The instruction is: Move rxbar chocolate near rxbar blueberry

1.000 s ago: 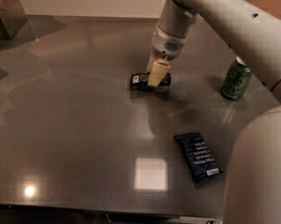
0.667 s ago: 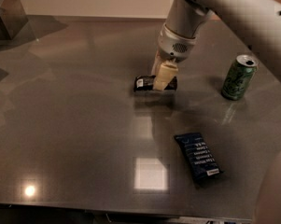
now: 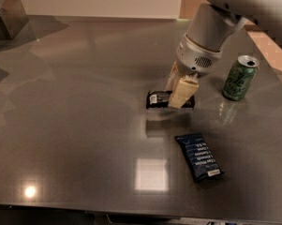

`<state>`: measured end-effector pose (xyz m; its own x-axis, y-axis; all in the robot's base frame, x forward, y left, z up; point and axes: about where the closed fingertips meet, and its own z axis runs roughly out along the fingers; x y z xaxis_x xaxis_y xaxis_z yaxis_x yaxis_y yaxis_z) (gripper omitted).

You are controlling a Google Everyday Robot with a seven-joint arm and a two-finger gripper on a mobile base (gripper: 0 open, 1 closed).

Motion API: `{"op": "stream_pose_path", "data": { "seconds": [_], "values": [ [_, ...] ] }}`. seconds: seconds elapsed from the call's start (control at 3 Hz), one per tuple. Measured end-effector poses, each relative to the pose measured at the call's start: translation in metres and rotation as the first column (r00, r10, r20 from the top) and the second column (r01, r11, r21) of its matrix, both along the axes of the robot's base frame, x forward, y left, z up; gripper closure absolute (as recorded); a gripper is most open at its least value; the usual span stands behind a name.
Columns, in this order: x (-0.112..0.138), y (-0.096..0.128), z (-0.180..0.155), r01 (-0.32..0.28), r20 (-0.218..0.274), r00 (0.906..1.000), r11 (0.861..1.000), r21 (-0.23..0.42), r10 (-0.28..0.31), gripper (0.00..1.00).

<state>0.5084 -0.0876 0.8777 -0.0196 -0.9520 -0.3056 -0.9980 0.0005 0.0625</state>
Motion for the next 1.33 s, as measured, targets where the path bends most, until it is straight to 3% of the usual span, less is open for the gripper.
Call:
{"op": "stream_pose_path", "data": {
  "seconds": [0.67,1.33],
  "values": [
    [-0.054,-0.021,-0.007,0.061,-0.036,0.9975,0.998,0.023,-0.060,1.00],
    [-0.074,-0.036,-0.026,0.107,-0.063,0.9925,0.994,0.036,-0.104,0.52]
  ]
}}
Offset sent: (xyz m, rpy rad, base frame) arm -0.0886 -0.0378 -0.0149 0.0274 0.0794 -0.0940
